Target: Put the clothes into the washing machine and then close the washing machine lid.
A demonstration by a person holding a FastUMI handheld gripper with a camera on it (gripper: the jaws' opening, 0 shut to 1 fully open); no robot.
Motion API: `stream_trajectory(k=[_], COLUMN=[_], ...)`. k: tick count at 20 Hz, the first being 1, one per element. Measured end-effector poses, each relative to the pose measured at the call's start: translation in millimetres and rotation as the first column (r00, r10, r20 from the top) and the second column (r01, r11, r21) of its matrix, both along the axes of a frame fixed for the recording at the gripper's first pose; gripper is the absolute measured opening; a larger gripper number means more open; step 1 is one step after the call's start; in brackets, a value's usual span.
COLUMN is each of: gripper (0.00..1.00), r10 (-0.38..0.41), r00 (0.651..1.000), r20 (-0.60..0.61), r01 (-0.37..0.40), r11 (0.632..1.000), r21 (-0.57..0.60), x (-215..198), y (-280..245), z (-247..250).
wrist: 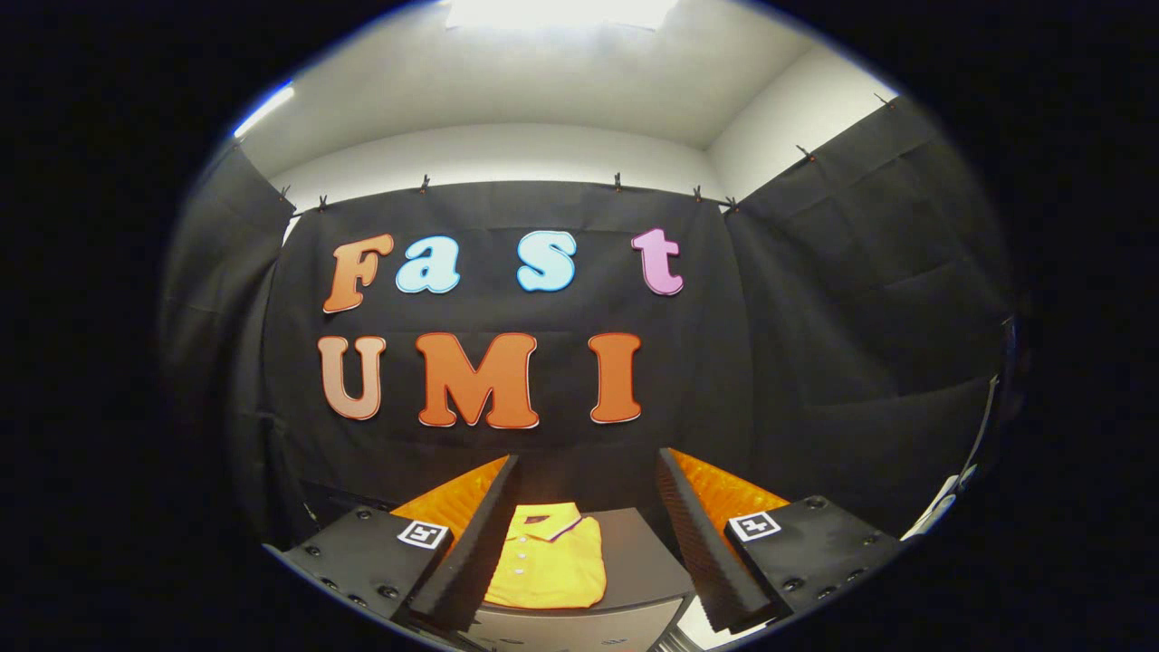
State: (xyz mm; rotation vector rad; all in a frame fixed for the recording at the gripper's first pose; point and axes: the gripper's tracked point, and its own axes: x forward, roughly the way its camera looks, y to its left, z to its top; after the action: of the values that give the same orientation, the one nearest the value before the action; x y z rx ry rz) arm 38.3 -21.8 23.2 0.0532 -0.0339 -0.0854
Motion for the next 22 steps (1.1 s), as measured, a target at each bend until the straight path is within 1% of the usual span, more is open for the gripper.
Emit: stream_trajectory(k=[2, 4, 5, 9, 12, 15, 22], gripper=[0.97, 0.97, 0.97, 0.97, 0.97, 0.97, 0.98], r10=[0.03, 0.046, 0.072, 0.118, 0.154, 0.166, 0.157], r00=[0.998, 0.994, 0.99, 0.967, 0.939, 0.908, 0.819], r20=[-0.047, -0.103, -0.121, -0.227, -0.308, -0.385, -0.552], r01=[-0.029, -0.042, -0.065, -0.098, -0.134, -0.154, -0.147], r11=[0.999, 0.998, 0.996, 0.99, 0.987, 0.986, 0.987], r21=[0.022, 0.047, 0.062, 0.099, 0.086, 0.062, 0.063], x=[25, 52, 66, 116, 148, 171, 196], y=[15, 26, 36, 53, 69, 82, 95], z=[-9, -19, -23, -49, -72, -100, -174])
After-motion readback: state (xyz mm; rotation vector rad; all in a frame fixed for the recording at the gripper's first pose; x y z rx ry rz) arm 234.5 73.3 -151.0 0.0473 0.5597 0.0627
